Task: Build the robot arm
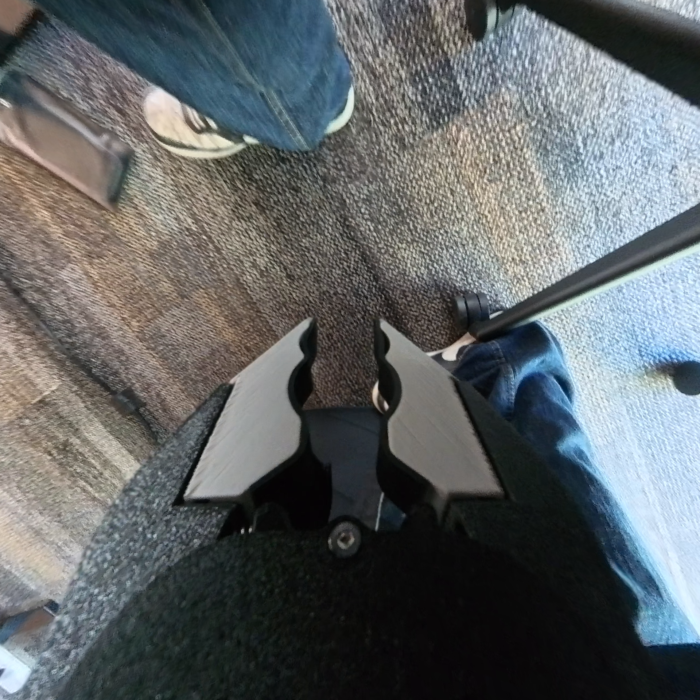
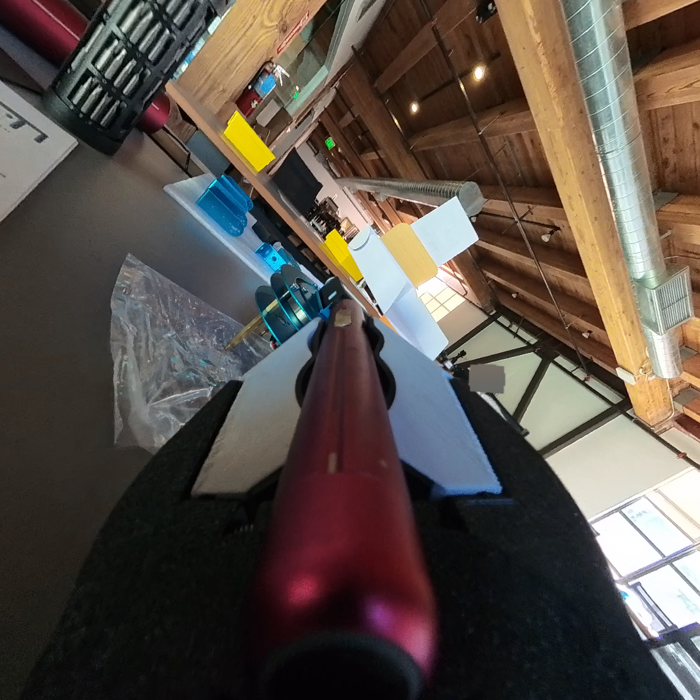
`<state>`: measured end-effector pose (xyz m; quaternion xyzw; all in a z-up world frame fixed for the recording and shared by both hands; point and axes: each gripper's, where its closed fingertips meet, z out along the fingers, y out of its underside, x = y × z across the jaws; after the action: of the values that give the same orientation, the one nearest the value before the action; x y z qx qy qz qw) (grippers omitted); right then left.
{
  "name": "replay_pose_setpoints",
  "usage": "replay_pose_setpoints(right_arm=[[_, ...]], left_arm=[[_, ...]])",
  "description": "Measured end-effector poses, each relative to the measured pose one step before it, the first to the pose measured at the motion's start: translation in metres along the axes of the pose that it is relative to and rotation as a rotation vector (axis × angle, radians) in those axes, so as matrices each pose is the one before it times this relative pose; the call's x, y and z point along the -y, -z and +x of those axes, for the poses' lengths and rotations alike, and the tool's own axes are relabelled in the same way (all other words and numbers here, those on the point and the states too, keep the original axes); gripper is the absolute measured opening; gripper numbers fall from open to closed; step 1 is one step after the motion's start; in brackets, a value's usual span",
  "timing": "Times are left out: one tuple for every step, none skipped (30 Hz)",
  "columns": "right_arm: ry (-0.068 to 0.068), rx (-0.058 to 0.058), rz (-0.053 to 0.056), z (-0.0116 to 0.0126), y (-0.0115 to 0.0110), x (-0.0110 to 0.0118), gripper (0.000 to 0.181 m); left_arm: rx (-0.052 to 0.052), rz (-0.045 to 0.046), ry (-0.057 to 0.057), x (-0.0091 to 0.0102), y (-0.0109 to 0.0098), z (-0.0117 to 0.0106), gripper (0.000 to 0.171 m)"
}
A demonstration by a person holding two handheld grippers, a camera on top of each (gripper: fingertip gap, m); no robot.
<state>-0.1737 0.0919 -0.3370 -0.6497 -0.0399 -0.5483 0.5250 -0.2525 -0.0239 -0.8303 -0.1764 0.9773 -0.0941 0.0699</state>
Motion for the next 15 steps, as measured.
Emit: replay_pose_setpoints(right_arm=[[-0.0066,-0.001,0.014,0.00091,0.00148,0.00156,0.02],[-0.0158,0.002,0.0121,0.00121,0.00131,0.0011,0.02],[-0.0233,0.0042,0.0118,0.00178,0.00121,0.00076,0.02],[-0.0324,0.0092,0.0135,0.00198,0.0013,0.00074,0.02],[-0.0394,0.0095,0.0191,0.00268,0.00185,0.00176,0.02],[-0.0418,0.0078,0.0241,0.00329,0.00217,0.0023,0.02],[-0.0455,0.0068,0.0237,0.004,0.00215,0.00217,0.02],[-0.051,0.0041,0.0235,0.00499,0.00246,0.00227,0.02],[-0.0544,-0.0025,0.0246,0.00642,0.00247,0.0026,0.02],[-0.0537,0.0018,0.0226,0.00592,0.002,0.00253,0.02],[-0.0491,0.0162,0.0157,0.00368,0.00138,0.00179,0.02],[-0.0377,0.0181,0.0093,0.00307,0.00103,0.00126,0.02],[-0.0137,0.0144,0.0122,0.00298,0.00116,0.00172,0.02],[0.0137,0.0102,0.0129,0.00347,0.00093,0.00173,0.02],[0.029,0.0045,-0.0009,0.00456,-0.0002,-0.00074,0.02]], left_arm=[[-0.0001,-0.01681,0.001,-0.00391,-0.00351,0.00006,0.029],[0.0027,-0.01483,0.0014,-0.00335,-0.00307,-0.00001,0.028],[0.0026,-0.01029,0.0032,-0.00216,-0.00243,0.00059,0.029],[0.0033,-0.00537,0.0063,-0.0006,-0.00166,0.00115,0.029],[0.0037,0.0012,0.0087,0.00123,-0.00036,0.00196,0.029],[0.0031,0.0082,0.0096,0.00301,0.00149,0.0032,0.029],[0.0049,0.01006,0.0084,0.00383,0.00346,0.00423,0.029],[0.0167,0.00844,0.0072,0.00389,0.00563,0.00376,0.029],[0.0318,0.00775,0.0125,0.00316,0.00773,0.00245,0.029],[0.0345,0.00798,0.026,0.00212,0.01022,0.00308,0.028],[0.0271,0.00904,0.0403,0.00167,0.01293,0.00473,0.029],[0.0188,0.01395,0.0462,0.0018,0.01547,0.00639,0.029],[0.0065,0.01565,0.0471,0.00124,0.01728,0.00839,0.028],[-0.0055,0.0135,0.0531,0.00016,0.01824,0.01012,0.028],[-0.011,0.01777,0.0644,-0.00009,0.0191,0.01106,0.028]])
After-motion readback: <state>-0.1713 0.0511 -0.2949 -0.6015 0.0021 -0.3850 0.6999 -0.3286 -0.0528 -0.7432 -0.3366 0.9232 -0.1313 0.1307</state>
